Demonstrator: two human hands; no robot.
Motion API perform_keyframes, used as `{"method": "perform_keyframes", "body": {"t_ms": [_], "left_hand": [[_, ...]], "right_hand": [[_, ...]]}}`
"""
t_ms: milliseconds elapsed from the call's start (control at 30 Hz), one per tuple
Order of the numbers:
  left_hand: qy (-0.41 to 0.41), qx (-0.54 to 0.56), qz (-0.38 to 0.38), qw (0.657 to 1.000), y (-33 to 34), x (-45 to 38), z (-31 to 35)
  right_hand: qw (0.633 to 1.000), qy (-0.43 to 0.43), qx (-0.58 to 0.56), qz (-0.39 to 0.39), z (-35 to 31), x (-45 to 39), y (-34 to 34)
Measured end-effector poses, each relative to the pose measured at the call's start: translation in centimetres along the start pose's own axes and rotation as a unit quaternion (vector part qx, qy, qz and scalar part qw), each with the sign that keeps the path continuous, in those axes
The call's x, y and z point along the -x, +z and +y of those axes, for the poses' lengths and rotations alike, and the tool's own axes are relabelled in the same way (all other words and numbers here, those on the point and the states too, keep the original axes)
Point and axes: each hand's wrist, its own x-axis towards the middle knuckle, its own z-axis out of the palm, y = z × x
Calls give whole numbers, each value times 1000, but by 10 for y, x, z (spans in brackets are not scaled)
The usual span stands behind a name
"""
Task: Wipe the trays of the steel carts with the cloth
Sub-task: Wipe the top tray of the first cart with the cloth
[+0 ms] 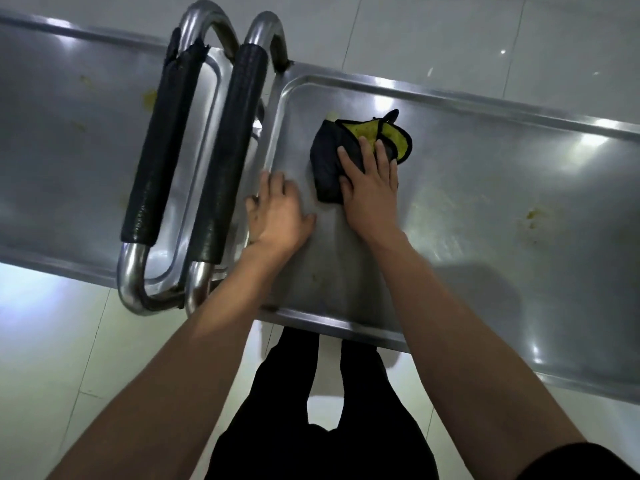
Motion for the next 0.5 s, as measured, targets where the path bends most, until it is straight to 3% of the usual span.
{"method": "perform_keyframes", "body": {"t_ms": [100,200,500], "left_hand": [[78,-26,42,996,0,5,12],[142,-39,31,989,6,12,42],[170,-43,19,984,34,40,123]], "right_hand": [[1000,26,9,14,36,14,-11],[998,52,8,32,80,29,-24],[990,134,2,42,205,85,-69]]}}
